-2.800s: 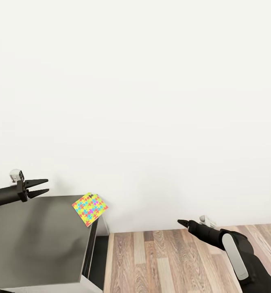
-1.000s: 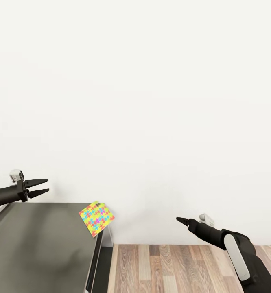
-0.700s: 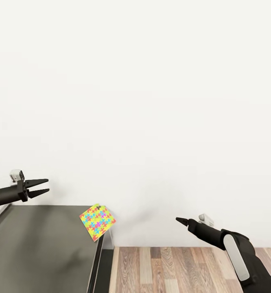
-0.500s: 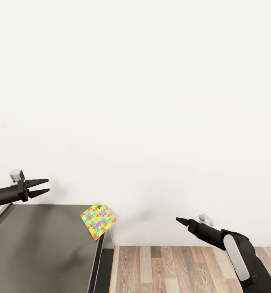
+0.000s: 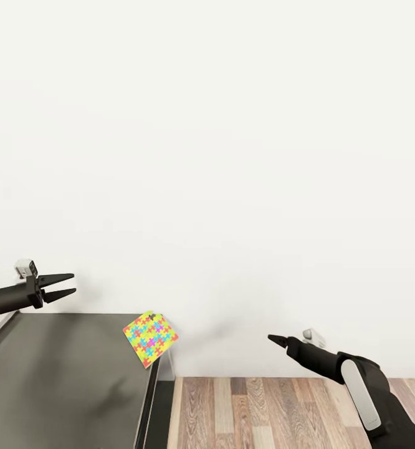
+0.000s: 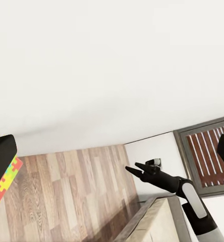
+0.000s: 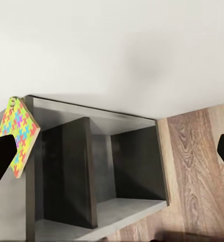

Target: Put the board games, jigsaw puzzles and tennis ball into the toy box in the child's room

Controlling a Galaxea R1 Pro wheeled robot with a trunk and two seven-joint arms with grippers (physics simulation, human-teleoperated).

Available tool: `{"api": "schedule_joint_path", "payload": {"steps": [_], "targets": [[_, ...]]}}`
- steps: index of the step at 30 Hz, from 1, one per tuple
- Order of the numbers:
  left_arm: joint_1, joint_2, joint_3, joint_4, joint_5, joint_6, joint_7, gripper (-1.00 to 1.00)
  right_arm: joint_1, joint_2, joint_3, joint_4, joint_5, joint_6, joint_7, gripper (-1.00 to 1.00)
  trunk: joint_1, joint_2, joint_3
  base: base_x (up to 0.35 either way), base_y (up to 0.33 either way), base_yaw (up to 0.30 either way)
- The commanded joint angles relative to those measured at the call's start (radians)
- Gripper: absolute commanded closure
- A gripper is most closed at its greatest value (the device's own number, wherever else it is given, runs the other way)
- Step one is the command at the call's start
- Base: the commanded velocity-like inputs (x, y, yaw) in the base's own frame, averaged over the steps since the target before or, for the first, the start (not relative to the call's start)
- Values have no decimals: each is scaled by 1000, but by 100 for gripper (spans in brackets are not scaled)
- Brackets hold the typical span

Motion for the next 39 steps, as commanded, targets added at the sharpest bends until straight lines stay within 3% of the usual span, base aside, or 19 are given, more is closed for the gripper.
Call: {"api": "schedule_joint_path", "payload": {"steps": [1,10,39], "targets": [[-2,1,-5,1,6,5,-3,-100,-1,0,-2,1,4,6,18,-100,1,-2,-2,0,0,0],[-2,1,-8,0,5,5,-50,-100,-1,-3,-3,8,4,7,143,-100,35,-65,-30,0,0,0],[-2,0,-9,0,5,5,-55,-100,-1,-1,-14,6,3,0,154,-100,146,-268,-121,0,0,0]]}}
